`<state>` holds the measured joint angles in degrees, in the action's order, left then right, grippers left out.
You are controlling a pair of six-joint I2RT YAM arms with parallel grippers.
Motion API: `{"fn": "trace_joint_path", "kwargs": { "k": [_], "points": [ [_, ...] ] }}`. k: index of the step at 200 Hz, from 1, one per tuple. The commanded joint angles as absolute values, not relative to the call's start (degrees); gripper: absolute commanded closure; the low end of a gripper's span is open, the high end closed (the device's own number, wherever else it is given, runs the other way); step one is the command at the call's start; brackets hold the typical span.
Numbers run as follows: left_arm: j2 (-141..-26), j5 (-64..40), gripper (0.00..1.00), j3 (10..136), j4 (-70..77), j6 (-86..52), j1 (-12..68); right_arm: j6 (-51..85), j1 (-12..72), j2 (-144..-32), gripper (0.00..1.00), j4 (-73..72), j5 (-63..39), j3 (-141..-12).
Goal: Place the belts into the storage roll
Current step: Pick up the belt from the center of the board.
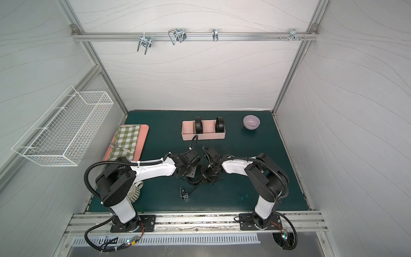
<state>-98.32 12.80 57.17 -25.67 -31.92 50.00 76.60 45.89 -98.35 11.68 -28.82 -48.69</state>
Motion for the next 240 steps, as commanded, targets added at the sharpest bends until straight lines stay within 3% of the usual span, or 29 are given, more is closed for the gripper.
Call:
{"fn": "trace_joint_path", "kwargs": {
  "k": [1,12,27,83,90,115,124,175,240],
  "points": [
    [-94.56,8.89,1.0,55.46,-23.19,-35.5,51.08,75.86,46.28,-99.28,0.87,12.11,-30.95,-49.11],
    [-91.23,8.77,0.99,53.8,-22.06,-35.68,51.11,74.45,45.85,-98.4,0.92,12.91,-30.81,-49.18],
    [-85.21,10.05,0.87,52.14,-21.94,-36.52,51.13,72.2,45.38,-96.86,0.98,15.51,-29.89,-49.61],
    [-59.74,17.03,0.22,51.36,-26.07,-31.67,50.63,57.61,44.83,-90.24,1.0,24.04,-25.72,-51.89],
    [-56.35,15.28,0.16,50.75,-25.57,-30.18,50.1,52.65,44.76,-90.0,1.0,26.6,-24.36,-53.6],
    [-52.39,2.41,0.1,52.89,-32.64,-25.11,44.22,32.89,46.95,-87.51,1.0,35.2,-14.59,-60.44],
    [-53.43,-4.24,0.01,53.66,-35.29,-23.47,41.43,27.05,48.24,-86.19,1.0,37.21,-10.66,-61.92],
    [-53.83,-19.53,0.01,52.01,-34.81,-19.51,39.88,8.26,51.78,-80.24,1.0,43.88,7.9,-65.24],
    [-64.07,-29.0,0.01,54.86,-27.59,-22.28,39.89,4.42,52.64,-71.79,1.0,42.29,9.96,-62.54]
  ]
}}
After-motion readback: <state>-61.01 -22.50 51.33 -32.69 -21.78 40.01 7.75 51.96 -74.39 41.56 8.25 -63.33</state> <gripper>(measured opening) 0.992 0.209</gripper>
